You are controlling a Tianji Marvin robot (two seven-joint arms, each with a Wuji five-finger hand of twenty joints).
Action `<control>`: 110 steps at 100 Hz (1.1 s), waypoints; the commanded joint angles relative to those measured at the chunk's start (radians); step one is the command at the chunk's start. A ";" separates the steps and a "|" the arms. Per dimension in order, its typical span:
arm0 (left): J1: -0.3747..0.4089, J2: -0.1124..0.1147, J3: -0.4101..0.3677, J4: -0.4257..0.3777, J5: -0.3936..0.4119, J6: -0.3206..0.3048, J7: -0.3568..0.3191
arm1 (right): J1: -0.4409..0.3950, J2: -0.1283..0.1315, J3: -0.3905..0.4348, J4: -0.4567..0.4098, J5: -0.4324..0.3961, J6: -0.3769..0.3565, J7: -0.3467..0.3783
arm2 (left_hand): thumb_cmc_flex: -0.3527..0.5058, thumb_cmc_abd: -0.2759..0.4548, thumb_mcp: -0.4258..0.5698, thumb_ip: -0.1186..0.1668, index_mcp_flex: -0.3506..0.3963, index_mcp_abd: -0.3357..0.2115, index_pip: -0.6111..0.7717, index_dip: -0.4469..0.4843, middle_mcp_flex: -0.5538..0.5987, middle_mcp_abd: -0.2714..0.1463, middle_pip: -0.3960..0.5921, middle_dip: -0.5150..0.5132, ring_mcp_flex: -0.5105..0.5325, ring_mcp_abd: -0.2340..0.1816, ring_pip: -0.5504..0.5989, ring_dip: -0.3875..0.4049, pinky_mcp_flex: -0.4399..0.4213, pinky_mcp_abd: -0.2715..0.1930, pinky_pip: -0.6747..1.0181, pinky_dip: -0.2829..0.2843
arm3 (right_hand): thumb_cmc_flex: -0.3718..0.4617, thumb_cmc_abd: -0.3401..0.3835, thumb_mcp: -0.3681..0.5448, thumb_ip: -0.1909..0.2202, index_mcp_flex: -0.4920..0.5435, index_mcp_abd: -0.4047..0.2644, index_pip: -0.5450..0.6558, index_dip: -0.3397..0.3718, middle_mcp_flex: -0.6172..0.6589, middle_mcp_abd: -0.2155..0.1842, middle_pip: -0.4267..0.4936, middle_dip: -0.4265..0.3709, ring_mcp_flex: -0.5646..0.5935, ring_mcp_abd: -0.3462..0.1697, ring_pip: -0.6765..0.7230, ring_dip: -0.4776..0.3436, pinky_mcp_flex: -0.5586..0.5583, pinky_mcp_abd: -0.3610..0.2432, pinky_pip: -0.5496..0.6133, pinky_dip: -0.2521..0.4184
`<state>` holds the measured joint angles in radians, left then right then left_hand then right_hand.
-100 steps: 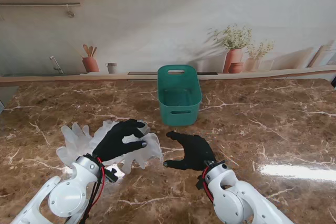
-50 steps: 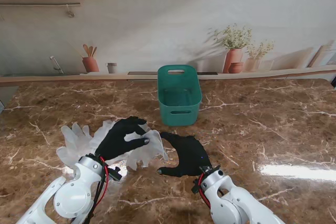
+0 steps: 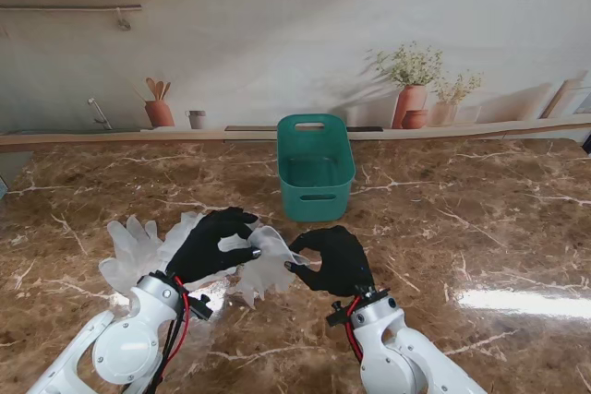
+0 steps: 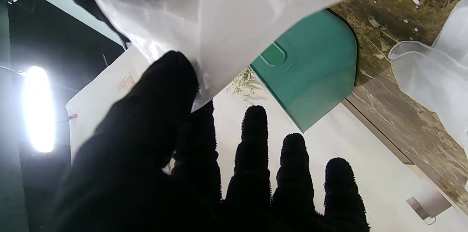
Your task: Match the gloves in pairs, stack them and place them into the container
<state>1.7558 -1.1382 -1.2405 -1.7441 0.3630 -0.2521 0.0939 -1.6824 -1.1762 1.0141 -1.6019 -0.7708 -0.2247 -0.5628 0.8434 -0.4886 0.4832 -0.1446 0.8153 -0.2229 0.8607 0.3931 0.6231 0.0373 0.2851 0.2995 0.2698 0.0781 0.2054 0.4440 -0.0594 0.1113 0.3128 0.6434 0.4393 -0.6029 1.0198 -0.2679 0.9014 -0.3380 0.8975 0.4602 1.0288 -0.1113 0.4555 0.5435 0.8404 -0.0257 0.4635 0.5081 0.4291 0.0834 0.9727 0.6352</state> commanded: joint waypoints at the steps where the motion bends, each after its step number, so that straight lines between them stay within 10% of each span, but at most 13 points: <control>1: 0.003 0.001 0.004 0.014 -0.005 -0.011 -0.002 | -0.024 -0.002 0.007 -0.022 0.042 -0.010 0.023 | 0.042 -0.048 0.083 -0.018 0.031 -0.048 0.033 -0.010 0.083 -0.019 0.043 0.031 0.091 0.024 0.049 0.039 -0.012 0.010 0.061 0.029 | -0.009 0.014 0.048 -0.032 0.025 -0.016 0.020 -0.009 0.041 -0.028 0.026 0.073 0.038 -0.036 0.042 0.038 0.007 -0.018 0.035 0.026; 8: -0.001 0.005 0.004 0.021 -0.018 -0.029 -0.024 | -0.039 -0.008 0.025 -0.042 0.103 -0.055 0.055 | 0.053 -0.058 0.127 -0.024 0.024 -0.048 0.033 -0.011 0.193 -0.038 0.101 0.088 0.202 0.048 0.123 0.105 -0.009 0.024 0.098 0.029 | 0.016 0.012 0.054 -0.029 0.020 0.007 0.009 -0.060 0.101 -0.026 0.078 0.178 0.069 -0.035 0.126 0.091 0.013 -0.008 0.048 0.028; 16: -0.006 0.009 0.006 0.028 -0.059 -0.050 -0.057 | -0.057 -0.008 0.044 -0.071 0.156 -0.087 0.105 | 0.054 -0.067 0.171 -0.031 0.005 -0.025 0.001 -0.035 0.378 -0.073 0.015 0.408 0.315 0.060 0.201 0.223 -0.009 0.038 0.177 -0.004 | 0.055 -0.022 0.075 -0.030 0.022 0.053 0.025 -0.135 0.164 -0.010 0.154 0.277 0.106 -0.034 0.252 0.163 0.030 0.007 0.066 0.026; 31: -0.017 0.026 0.003 0.028 -0.128 -0.084 -0.150 | -0.075 -0.001 0.068 -0.111 0.182 -0.096 0.154 | 0.010 -0.092 0.124 -0.034 -0.007 0.038 -0.103 -0.126 0.344 -0.074 0.062 0.462 0.304 0.060 0.196 0.258 -0.011 0.037 0.117 -0.060 | 0.080 -0.063 0.098 -0.028 0.037 0.114 0.045 -0.226 0.228 0.003 0.260 0.381 0.144 -0.022 0.415 0.252 0.059 0.027 0.102 0.024; 41: -0.023 0.027 0.009 0.032 -0.179 -0.103 -0.170 | -0.083 0.004 0.081 -0.130 0.173 -0.092 0.167 | -0.036 -0.066 -0.026 -0.028 -0.005 0.042 -0.119 -0.123 0.273 -0.061 0.158 0.277 0.280 0.065 0.169 0.256 -0.017 0.038 0.073 -0.046 | 0.059 -0.046 0.103 -0.029 0.047 0.127 0.077 -0.199 0.247 0.002 0.281 0.396 0.155 -0.018 0.443 0.266 0.065 0.032 0.117 0.025; 65: -0.016 0.023 0.015 0.022 -0.265 -0.124 -0.181 | -0.108 0.015 0.118 -0.169 0.140 -0.083 0.190 | 0.046 0.082 -0.231 0.019 0.066 0.024 -0.085 -0.146 0.296 -0.035 0.165 0.258 0.289 0.086 0.181 0.268 -0.023 0.044 0.062 0.040 | 0.009 0.007 0.080 -0.026 0.046 0.098 0.080 -0.090 0.218 0.007 0.227 0.352 0.122 -0.013 0.394 0.242 0.041 0.029 0.123 0.022; 88: 0.005 0.021 0.010 -0.009 -0.211 -0.177 -0.139 | -0.153 0.023 0.153 -0.229 0.122 -0.097 0.212 | 0.042 -0.021 0.079 -0.019 0.129 0.053 -0.107 -0.254 0.525 -0.059 0.198 0.508 0.449 0.082 0.310 0.343 0.036 0.098 0.393 0.153 | -0.018 0.054 0.054 -0.021 0.068 0.103 0.071 0.017 0.185 0.019 0.167 0.272 0.101 -0.004 0.342 0.218 0.038 0.030 0.139 0.041; 110: 0.036 0.043 -0.004 -0.046 -0.207 -0.242 -0.199 | -0.217 0.035 0.195 -0.294 0.114 -0.111 0.261 | 0.051 -0.038 0.116 -0.026 0.077 0.052 -0.285 -0.253 0.541 -0.055 0.221 0.506 0.467 0.081 0.330 0.358 0.038 0.114 0.486 0.147 | -0.049 0.078 0.057 -0.014 0.115 0.130 0.041 0.088 0.214 0.030 0.188 0.261 0.133 0.014 0.366 0.226 0.063 0.053 0.204 0.087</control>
<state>1.7724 -1.1079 -1.2455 -1.7746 0.1564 -0.4731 -0.0911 -1.8631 -1.1491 1.1978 -1.8716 -0.6674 -0.3339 -0.3355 0.8744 -0.4988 0.5702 -0.1557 0.9014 -0.1436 0.5877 0.1459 1.1096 0.0065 0.4832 0.7967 0.6917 0.1638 0.4954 0.7862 -0.0194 0.2202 0.7633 0.7828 0.4143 -0.5502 1.0713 -0.2684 0.9854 -0.2114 0.9422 0.5253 1.2212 -0.0894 0.6292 0.8135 0.9589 -0.0142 0.8118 0.7414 0.4849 0.1259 1.1304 0.6865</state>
